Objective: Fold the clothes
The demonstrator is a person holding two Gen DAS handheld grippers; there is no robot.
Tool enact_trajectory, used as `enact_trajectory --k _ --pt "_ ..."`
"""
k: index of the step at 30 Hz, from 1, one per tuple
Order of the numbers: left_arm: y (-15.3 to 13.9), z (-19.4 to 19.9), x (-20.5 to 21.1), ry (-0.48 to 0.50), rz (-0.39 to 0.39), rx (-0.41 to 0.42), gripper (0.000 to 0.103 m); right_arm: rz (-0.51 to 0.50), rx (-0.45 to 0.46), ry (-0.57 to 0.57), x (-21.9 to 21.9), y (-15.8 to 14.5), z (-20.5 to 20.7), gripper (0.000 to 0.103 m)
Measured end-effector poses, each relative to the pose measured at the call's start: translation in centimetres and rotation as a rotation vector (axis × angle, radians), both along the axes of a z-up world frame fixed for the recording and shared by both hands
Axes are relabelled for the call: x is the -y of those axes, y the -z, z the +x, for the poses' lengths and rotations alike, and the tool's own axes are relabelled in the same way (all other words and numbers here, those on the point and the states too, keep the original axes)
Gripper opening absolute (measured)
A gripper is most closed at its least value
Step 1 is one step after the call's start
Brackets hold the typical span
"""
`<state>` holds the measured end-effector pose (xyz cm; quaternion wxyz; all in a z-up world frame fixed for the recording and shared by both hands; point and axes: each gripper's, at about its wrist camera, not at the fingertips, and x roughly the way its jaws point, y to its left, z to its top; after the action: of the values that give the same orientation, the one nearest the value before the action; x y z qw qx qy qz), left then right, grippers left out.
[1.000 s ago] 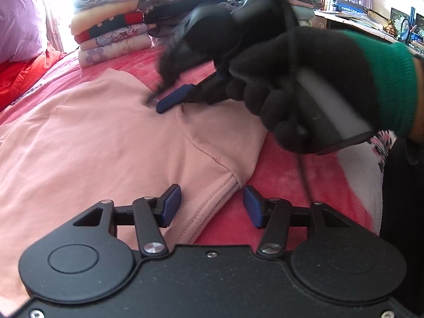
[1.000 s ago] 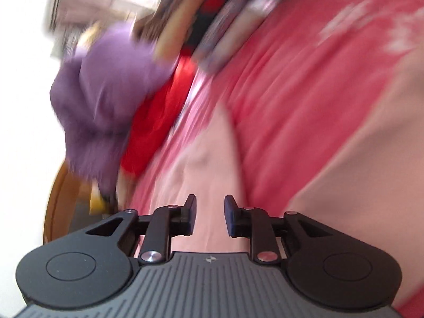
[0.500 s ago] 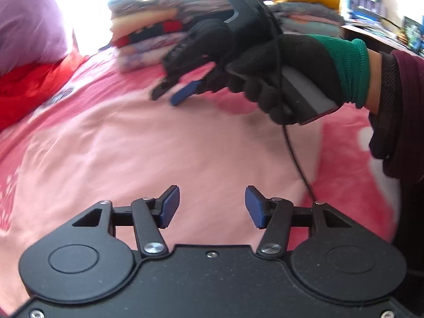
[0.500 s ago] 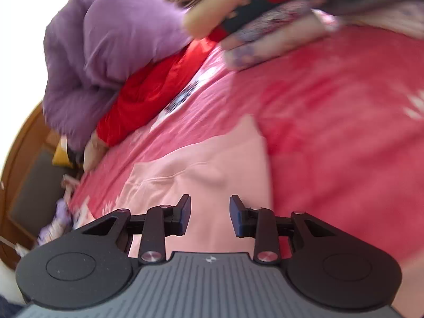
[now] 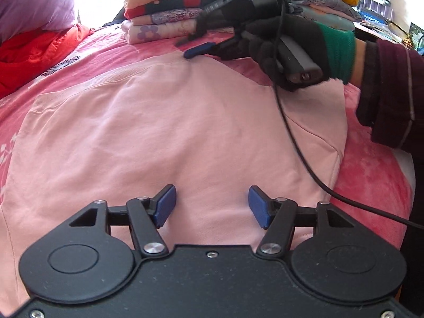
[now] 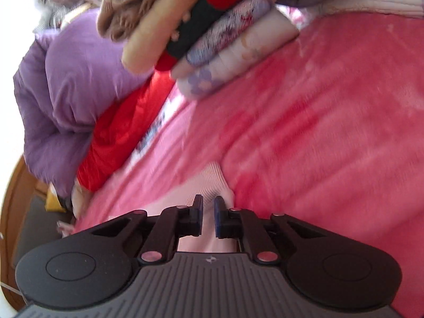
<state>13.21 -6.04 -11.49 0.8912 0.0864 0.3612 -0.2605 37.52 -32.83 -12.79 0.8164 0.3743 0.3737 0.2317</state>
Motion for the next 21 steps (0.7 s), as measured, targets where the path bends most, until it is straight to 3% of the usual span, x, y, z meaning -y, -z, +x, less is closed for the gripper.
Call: enact_trajectory --k 1,3,6,7,8,10,11,14,17,21 --pt "0.0 0.0 0.0 0.002 0.0 -0.001 0.06 0.046 0.001 0.0 0.0 0.2 0.3 0.029" --pt "-0.1 0.1 -0.1 0.007 -0.001 -0.006 0.06 0.047 -0.006 -0.012 -0.6 0.0 1.1 0.034" --pt "-0.2 0.2 -0.4 0.015 -0.01 -0.012 0.06 -0.084 -0.024 0.041 -0.8 0.0 1.7 0.0" --pt "-0.4 0.3 -0.5 0.016 -0.016 -0.013 0.06 -0.097 -0.014 0.063 -0.4 -0.4 1.5 0.0" --pt "-0.6 0.4 -0.8 0.01 -0.029 -0.016 0.06 -0.102 0.008 0.081 0.0 -0.9 1.0 0.002" --pt "-1.4 0.4 -1.7 -0.032 -0.05 0.0 0.06 -0.11 0.051 0.117 1.0 -2.1 0.0 0.032" --pt "-1.9 0.4 -2.4 -0.074 -0.048 0.027 0.06 -0.115 0.072 0.135 1.5 -2.7 -0.5 0.035" --pt "-2.9 0.5 -4.8 -0.234 -0.024 0.087 0.06 -0.091 0.125 0.166 3.2 -4.3 -3.9 0.035" --pt "-3.3 0.9 -8.3 -0.424 -0.034 0.077 0.06 -0.129 0.157 0.15 3.4 -5.0 -7.9 0.038" --pt "-3.9 0.0 -10.3 -0.489 -0.071 0.059 0.06 -0.174 0.198 0.093 1.7 -5.6 -13.7 0.038"
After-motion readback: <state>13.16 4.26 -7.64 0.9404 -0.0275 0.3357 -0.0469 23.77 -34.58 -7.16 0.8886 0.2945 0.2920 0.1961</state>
